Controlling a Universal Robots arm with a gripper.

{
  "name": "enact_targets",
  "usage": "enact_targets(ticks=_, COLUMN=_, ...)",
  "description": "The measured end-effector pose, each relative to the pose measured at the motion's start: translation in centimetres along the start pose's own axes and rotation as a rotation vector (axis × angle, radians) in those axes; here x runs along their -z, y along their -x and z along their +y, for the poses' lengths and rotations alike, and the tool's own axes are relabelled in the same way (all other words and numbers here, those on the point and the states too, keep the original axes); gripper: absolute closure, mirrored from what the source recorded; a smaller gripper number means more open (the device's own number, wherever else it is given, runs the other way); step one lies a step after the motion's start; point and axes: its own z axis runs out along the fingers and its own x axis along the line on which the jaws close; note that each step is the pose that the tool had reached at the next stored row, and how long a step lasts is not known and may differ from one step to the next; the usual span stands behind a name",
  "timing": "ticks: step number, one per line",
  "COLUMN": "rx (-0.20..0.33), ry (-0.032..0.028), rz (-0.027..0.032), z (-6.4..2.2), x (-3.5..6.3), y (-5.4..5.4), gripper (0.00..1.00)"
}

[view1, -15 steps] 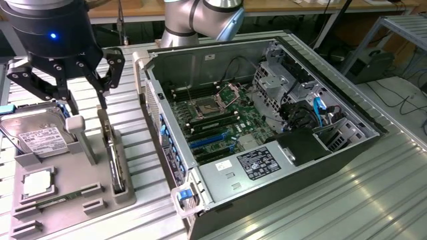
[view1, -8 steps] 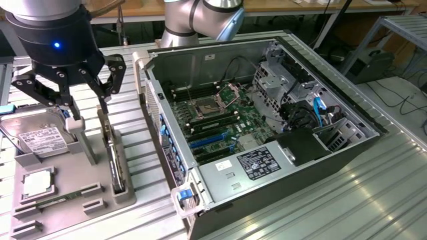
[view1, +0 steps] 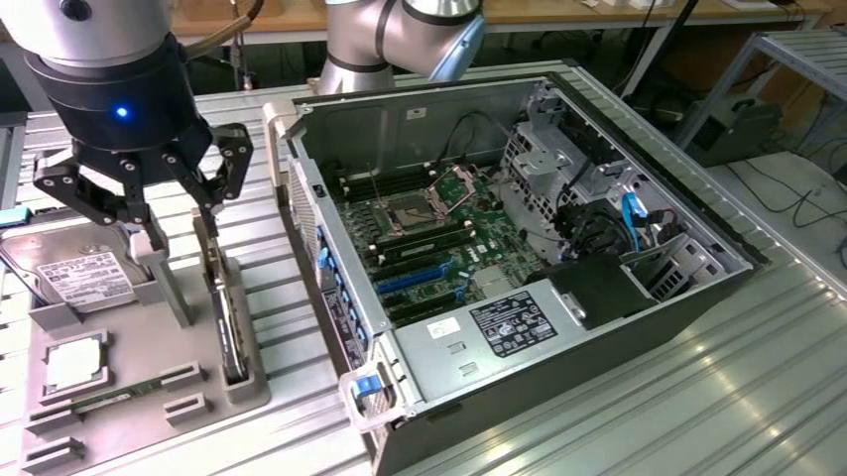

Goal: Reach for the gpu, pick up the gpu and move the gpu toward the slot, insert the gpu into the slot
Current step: 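Pick up the gpu and move the gpu toward the slot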

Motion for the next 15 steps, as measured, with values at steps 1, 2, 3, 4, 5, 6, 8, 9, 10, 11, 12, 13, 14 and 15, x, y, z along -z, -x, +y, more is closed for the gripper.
enact_targets(ticks=1, rx=0.000, ry=0.0000, rz=0.0000, z=-0.04, x=-0.13, y=0.0, gripper=0.52)
enact_targets(ticks=2, rx=0.000, ry=0.0000, rz=0.0001, z=-0.09, x=-0.27, y=0.0, gripper=0.52)
enact_targets(ticks=3, rx=0.000, ry=-0.0002, rz=0.0003, z=-0.20, x=-0.38, y=0.0, gripper=0.52)
enact_targets(ticks=4, rx=0.000, ry=-0.0002, rz=0.0002, z=-0.33, x=-0.44, y=0.0, gripper=0.52)
enact_targets(ticks=5, rx=0.000, ry=0.0000, rz=0.0001, z=-0.44, x=-0.49, y=0.0, gripper=0.52)
enact_targets(ticks=6, rx=0.000, ry=0.0000, rz=0.0000, z=-0.55, x=-0.57, y=0.0, gripper=0.52)
enact_targets(ticks=8, rx=0.000, ry=0.0000, rz=0.0000, z=-0.62, x=-0.76, y=0.0, gripper=0.52)
enact_targets(ticks=9, rx=0.000, ry=-0.0001, rz=0.0001, z=-0.66, x=-0.84, y=0.0, gripper=0.52)
enact_targets(ticks=10, rx=0.000, ry=-0.0001, rz=0.0001, z=-0.69, x=-0.92, y=0.0, gripper=0.52)
enact_targets(ticks=11, rx=0.000, ry=-0.0001, rz=0.0002, z=-0.73, x=-0.98, y=0.0, gripper=0.52)
enact_targets(ticks=12, rx=0.000, ry=-0.0002, rz=0.0003, z=-0.79, x=-1.04, y=0.0, gripper=0.52)
enact_targets(ticks=13, rx=0.000, ry=-0.0002, rz=0.0003, z=-0.90, x=-1.11, y=0.0, gripper=0.52)
enact_targets(ticks=14, rx=0.000, ry=0.0000, rz=0.0000, z=-0.97, x=-1.18, y=0.0, gripper=0.51)
enact_targets(ticks=15, rx=0.000, ry=0.0001, rz=-0.0001, z=-0.99, x=-1.26, y=0.0, gripper=0.45)
